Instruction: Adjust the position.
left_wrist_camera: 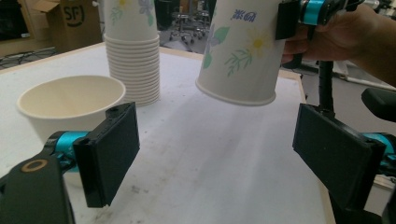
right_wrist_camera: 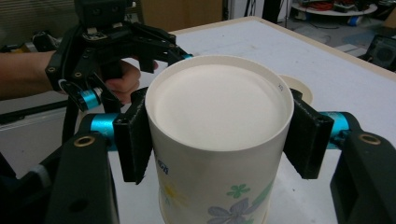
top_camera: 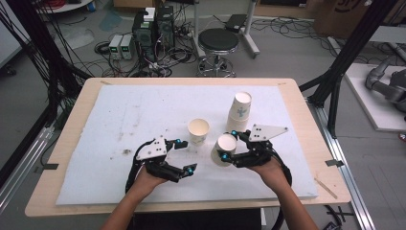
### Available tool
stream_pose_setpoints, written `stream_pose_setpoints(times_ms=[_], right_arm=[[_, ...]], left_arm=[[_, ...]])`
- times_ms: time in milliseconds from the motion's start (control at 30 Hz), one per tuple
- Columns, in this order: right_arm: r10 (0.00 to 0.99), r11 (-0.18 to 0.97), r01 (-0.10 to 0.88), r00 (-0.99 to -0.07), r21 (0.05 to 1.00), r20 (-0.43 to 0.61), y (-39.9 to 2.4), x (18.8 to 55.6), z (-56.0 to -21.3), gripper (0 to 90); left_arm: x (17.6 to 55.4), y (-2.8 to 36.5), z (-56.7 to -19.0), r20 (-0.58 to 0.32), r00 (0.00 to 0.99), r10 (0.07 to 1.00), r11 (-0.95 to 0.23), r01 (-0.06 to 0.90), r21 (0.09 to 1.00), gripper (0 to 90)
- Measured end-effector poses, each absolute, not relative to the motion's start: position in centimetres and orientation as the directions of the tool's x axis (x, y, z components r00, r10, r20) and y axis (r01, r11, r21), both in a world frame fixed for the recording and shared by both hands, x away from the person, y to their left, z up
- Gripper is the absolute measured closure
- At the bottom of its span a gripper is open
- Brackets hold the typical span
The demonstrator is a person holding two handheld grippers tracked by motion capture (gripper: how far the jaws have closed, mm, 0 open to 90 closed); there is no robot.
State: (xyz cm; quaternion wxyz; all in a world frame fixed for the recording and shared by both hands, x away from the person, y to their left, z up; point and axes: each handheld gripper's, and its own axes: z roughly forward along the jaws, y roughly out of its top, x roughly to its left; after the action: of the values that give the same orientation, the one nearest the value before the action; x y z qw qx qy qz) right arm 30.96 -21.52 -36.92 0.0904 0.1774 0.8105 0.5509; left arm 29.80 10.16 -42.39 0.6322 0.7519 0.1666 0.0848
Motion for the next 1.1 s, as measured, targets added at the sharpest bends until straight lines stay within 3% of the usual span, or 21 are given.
stream_pose_setpoints(times_ms=[367, 900, 1100], right_arm=[[0.351, 0.334, 0.176, -0.935, 0.926, 0.051, -20.6, 30.7, -37.3, 34.9], [0.313, 0.332, 0.177, -0.947, 0.927, 0.069, -19.8, 30.4, -37.5, 34.9], [0.299, 0.308, 0.191, -0.949, 0.932, 0.096, -19.9, 30.5, -37.7, 34.9]], left_arm=[[30.0, 6.6, -42.5, -0.056, 0.949, 0.311, -0.188, 0.119, 0.975, 14.7], [30.0, 4.7, -42.6, -0.061, 0.957, 0.285, -0.17, 0.113, 0.979, 15.4], [30.1, 4.7, -42.6, -0.056, 0.961, 0.269, -0.155, 0.101, 0.983, 21.2]])
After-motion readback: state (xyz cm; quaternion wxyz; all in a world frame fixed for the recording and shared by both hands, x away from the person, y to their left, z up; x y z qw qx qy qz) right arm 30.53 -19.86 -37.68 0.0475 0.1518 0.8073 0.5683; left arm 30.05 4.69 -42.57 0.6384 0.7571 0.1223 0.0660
